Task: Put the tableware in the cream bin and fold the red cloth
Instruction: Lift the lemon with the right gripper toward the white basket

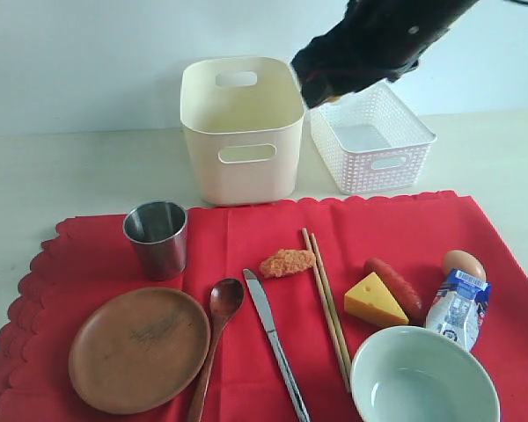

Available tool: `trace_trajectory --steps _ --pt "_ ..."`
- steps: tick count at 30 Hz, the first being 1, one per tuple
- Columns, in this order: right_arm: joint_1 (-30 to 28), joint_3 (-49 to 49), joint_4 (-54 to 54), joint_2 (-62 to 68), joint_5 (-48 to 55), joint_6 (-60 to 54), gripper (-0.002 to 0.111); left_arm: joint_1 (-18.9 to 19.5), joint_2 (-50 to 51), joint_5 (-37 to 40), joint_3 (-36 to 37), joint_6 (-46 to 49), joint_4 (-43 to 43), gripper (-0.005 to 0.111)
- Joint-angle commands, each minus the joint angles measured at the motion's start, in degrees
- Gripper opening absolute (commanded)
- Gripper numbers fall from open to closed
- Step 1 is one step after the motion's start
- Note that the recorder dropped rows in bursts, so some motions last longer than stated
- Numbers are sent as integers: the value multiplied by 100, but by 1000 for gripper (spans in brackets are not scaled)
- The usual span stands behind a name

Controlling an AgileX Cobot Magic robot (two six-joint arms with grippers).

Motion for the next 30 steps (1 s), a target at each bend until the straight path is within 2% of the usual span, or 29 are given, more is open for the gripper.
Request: trace_trajectory --steps 1,7,17,30 --pt "-474 -13 -10 -399 98 -60 0 6 -23 -48 17 -3 -7 0" --pt "-849 -13 -1 -416 163 -89 0 6 -23 -48 17 -3 -7 0" --pt "-917 -59 129 95 -638 -399 0 6 -23 -48 17 -3 -7 0" --pt "-1318 -1775 128 2541 -829 -383 0 6 -23 -48 17 -3 -7 0"
